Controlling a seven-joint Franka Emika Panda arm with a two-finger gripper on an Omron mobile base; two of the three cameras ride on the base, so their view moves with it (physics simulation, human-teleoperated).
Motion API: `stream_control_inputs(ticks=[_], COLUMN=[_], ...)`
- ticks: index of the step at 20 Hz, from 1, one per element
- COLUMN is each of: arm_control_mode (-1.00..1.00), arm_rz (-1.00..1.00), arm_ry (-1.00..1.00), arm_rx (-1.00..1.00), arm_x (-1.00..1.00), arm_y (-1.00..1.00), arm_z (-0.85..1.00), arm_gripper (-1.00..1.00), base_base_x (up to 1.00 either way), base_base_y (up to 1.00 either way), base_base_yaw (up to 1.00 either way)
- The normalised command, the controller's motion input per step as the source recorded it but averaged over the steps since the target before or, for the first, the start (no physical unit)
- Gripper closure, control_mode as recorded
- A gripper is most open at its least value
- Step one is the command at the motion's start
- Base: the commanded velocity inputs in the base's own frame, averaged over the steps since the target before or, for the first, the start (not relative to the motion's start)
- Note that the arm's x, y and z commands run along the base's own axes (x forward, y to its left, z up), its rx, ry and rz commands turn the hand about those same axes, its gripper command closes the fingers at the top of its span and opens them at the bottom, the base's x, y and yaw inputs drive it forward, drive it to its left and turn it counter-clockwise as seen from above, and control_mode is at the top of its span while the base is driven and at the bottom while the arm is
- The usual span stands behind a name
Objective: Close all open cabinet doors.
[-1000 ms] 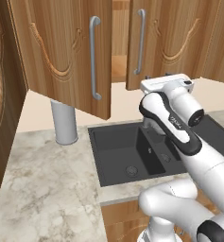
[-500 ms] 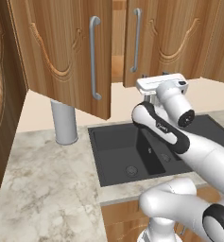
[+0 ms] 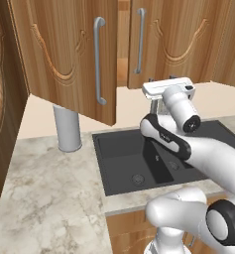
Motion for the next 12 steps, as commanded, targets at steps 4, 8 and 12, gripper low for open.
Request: stream_control_inputs(ticks=[4, 8, 12], arm_control_mode=[-1.0, -1.0, -1.0], arm_rz=[-0.06, -0.07, -0.06], arm_ry=[0.06, 0.08, 0.08], arm_rx=[0.0, 0.0, 0.0], arm_x=[0.14, 0.13, 0.09], arm_y=[0.0, 0.01, 0.02], arm_z=[0.07, 0.13, 0.12], arm_gripper=[-1.0, -1.0, -1.0], base_base_x=[0.0, 0.0, 0.0], base_base_y=[0.0, 0.0, 0.0], base_base_yaw=[0.0, 0.0, 0.0])
